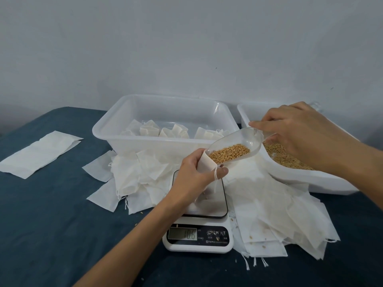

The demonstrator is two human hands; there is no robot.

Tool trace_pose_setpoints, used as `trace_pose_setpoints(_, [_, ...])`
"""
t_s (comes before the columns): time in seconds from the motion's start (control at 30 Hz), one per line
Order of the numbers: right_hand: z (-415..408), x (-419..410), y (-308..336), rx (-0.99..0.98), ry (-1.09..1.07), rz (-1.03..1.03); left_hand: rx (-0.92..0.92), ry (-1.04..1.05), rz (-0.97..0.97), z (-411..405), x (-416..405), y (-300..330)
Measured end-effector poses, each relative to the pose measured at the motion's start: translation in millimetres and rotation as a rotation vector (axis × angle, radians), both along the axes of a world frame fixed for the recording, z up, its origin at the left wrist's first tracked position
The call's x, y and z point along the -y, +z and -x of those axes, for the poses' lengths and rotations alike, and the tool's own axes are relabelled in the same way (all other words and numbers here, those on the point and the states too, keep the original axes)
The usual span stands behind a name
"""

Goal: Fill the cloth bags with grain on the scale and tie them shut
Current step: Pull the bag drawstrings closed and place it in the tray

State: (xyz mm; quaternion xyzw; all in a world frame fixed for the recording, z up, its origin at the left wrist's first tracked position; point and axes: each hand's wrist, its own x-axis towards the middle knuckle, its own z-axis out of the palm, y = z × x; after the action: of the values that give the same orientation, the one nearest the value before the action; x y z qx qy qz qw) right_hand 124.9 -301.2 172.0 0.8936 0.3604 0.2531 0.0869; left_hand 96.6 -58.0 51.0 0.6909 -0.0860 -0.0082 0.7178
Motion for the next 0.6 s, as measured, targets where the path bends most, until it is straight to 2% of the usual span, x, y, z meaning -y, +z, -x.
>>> trace_pose_setpoints(0.6, [-7.0,1.2,-7.7,0.055,0.044,-0.008,-0.039,-0.052,-0.001,-1.7,-6.0,3.9])
